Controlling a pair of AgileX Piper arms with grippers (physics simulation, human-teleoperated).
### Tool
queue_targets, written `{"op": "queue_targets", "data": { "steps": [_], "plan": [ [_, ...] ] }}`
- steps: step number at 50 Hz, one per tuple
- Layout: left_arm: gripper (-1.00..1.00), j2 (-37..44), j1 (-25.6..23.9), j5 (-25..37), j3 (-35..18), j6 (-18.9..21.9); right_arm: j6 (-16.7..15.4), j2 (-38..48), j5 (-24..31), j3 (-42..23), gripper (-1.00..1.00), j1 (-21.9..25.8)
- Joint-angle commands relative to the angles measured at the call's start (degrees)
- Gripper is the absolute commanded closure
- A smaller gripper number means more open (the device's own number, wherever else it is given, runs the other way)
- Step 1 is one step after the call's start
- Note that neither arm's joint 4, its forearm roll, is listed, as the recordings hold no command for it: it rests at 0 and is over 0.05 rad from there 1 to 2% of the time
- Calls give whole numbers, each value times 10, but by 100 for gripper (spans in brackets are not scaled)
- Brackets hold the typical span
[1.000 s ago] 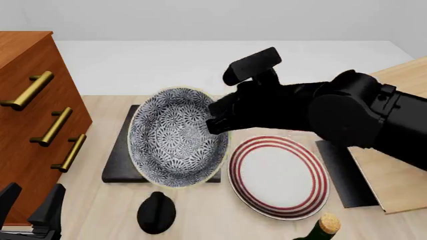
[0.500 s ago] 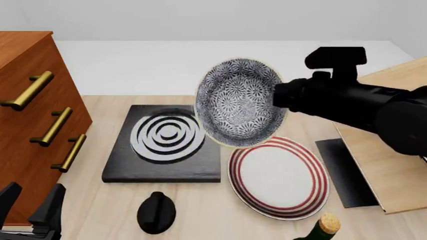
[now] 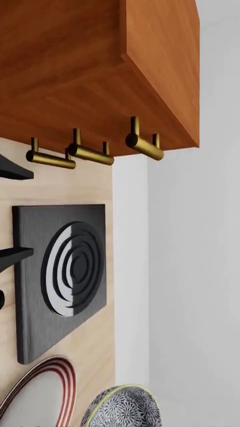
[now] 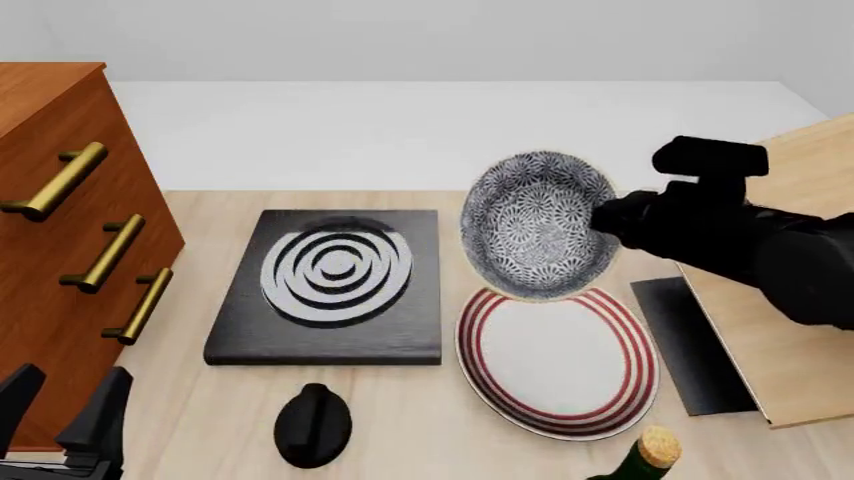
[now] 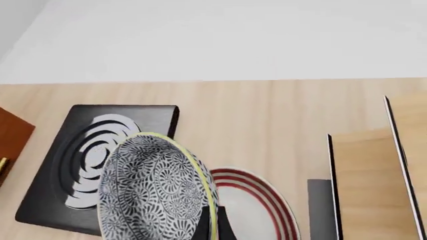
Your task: Pick up the akita bowl and put it on the plate.
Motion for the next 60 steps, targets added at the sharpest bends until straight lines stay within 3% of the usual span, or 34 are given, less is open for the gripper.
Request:
{"op": "queue_targets", "data": {
  "steps": [1,24,48,60],
  "plan": [
    [-100,0,-3,-1,0,0,12,28,-21,26,100,-22],
    [-100,0,-4,1,0,2,53,35,-103,125,100,-42],
    [-100,0,-2,3,0,4,62,107,-209,185,100,-67],
    [-100,0,-2,4,0,4,78,98,-220,213,100,-64]
  ]
}}
